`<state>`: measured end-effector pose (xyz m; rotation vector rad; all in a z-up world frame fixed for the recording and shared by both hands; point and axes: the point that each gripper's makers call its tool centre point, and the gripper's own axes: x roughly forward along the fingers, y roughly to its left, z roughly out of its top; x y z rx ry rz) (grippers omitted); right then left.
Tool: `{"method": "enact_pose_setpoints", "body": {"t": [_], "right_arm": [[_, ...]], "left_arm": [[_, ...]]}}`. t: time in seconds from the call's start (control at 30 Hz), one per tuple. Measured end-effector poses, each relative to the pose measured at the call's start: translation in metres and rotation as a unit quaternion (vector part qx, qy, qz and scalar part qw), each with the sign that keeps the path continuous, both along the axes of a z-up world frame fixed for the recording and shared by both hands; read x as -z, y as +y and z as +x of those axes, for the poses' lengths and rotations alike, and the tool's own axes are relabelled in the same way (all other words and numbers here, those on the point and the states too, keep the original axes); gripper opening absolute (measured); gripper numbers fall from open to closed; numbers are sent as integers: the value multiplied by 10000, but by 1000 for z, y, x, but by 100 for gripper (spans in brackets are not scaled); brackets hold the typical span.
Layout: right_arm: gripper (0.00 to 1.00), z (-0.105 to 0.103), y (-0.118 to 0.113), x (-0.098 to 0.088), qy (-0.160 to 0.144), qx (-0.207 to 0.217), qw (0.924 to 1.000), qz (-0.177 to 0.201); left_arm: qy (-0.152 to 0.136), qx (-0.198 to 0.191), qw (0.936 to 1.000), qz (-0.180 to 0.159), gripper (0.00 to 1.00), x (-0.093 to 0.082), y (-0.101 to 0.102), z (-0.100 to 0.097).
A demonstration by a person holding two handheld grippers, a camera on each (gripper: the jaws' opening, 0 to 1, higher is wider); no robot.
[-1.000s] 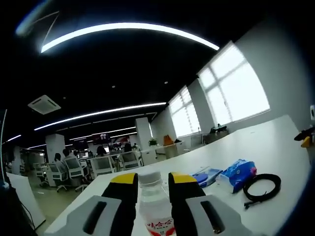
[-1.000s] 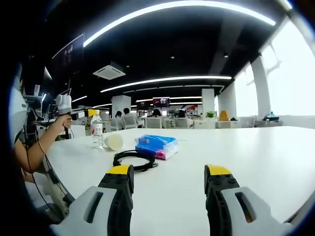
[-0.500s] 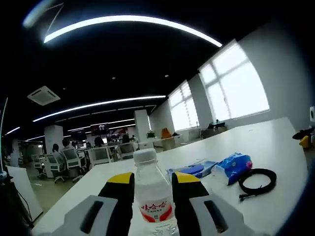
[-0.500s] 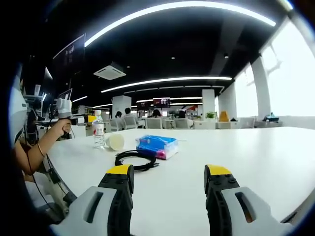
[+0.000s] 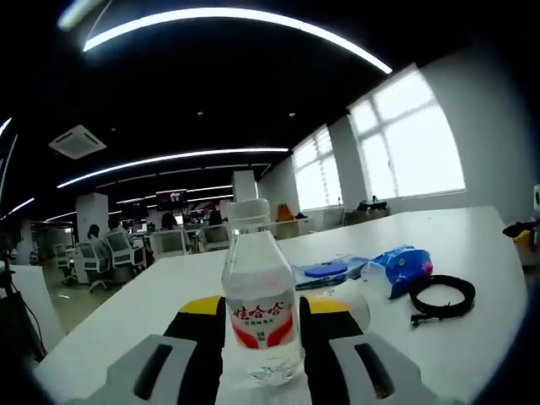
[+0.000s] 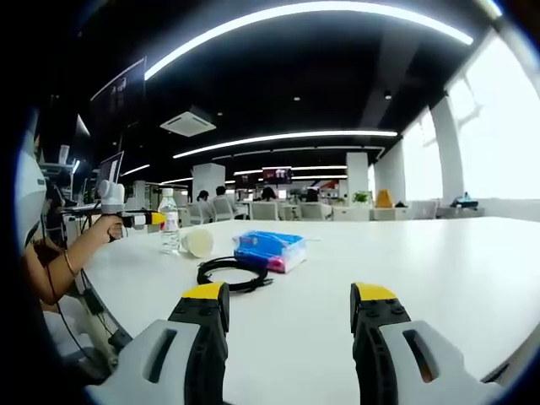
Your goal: Arrange the tabletop items into an orderly group along one side of the table until the central work area is clear of visible clutter.
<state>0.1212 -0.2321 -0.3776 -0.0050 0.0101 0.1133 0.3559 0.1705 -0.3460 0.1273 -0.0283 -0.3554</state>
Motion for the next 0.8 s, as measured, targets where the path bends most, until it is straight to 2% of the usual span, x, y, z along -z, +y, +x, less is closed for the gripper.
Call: {"method": "enact_pose_setpoints", "body": {"t": [0.37,0.6,0.8], "right_arm": [[55,-1,1,2,32,-27,10000,-6],[55,-2,1,3,50,-35,10000,-5],[55,-3,-2,4,50,1,10000,17]], "left_arm": [[326,17,9995,-46,34,21,1,3],[535,86,9983,-199,34,29,-2,6],[565,97,9981,-221,33,29,-2,8]]}}
